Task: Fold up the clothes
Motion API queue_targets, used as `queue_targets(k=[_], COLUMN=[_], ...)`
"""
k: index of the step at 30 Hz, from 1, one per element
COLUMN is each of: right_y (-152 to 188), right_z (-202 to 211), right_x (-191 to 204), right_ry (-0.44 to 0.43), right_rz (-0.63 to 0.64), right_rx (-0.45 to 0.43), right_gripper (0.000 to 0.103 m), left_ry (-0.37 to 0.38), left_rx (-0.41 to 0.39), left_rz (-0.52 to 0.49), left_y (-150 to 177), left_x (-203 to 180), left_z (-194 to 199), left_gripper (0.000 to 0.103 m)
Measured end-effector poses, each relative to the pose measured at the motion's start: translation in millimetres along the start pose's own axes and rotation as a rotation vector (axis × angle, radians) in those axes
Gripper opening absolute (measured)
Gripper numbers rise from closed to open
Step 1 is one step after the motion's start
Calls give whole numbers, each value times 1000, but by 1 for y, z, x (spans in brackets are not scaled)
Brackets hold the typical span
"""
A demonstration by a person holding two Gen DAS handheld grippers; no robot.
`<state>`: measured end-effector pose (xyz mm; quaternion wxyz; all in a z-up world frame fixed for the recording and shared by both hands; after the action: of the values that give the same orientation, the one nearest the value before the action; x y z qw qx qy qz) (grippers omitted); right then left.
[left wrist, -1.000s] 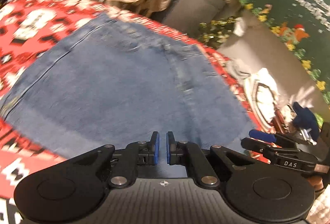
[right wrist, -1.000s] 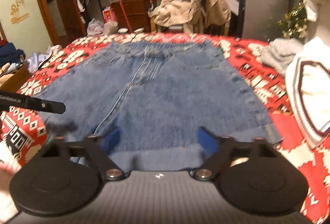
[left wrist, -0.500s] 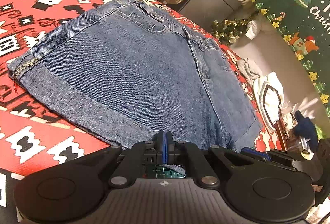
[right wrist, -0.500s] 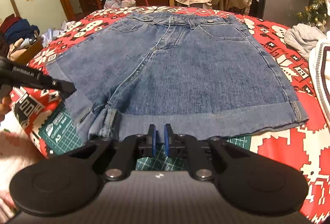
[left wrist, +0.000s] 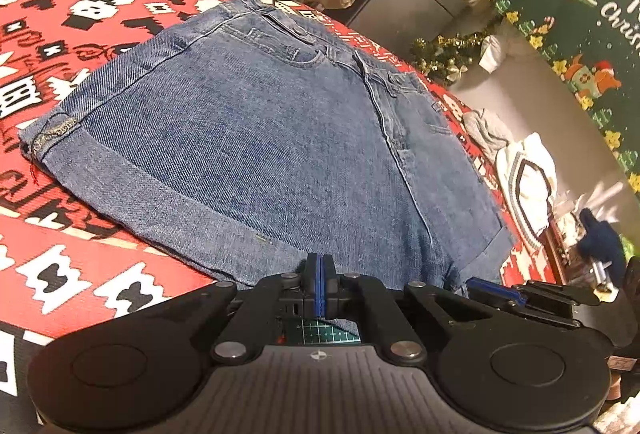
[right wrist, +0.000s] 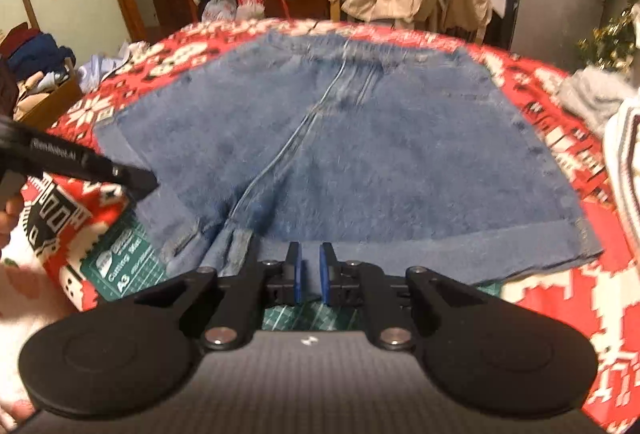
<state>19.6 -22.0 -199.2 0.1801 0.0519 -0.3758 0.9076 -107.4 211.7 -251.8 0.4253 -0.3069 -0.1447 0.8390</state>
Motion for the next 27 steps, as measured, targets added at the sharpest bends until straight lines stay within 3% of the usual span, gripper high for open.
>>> queue_targets(k=[5, 11, 13, 16, 22, 27], right_y=[7, -2, -2, 4, 22, 22], right_z=[7, 27, 31, 38, 36, 38], right_x=[1, -6, -13, -28, -41, -59], right_ry=[-15, 8, 20, 22, 9, 36], right_rz=[-9, -20, -32, -93, -174, -269], right_rx=[10, -42, -40, -43, -19, -68], right_gripper=[11, 13, 23, 28, 28, 28], left_ry=[-7, 44, 52, 55, 46, 32], left_rx=[28, 16, 18, 37, 62, 63], left_rz=[-13, -115, -139, -163, -221, -235], left_y=[5, 9, 12, 17, 30, 35], left_x=[-4, -35, -44, -53, -63, -65], left_z=[3, 13, 11, 5, -1, -2], left_gripper=[2, 4, 5, 5, 5, 5])
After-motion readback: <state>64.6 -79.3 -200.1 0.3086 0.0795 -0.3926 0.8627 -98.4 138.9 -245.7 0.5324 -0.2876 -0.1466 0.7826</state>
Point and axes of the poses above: each gripper's, at about its wrist camera, not at the fingertips, and z roughly against the way its jaws point, x to its left, y to its underside, the point moved 9 cm from there along -z, roughly the way its jaws point, and after that the axes turned 10 degrees about -y, right-handed, at the moved point
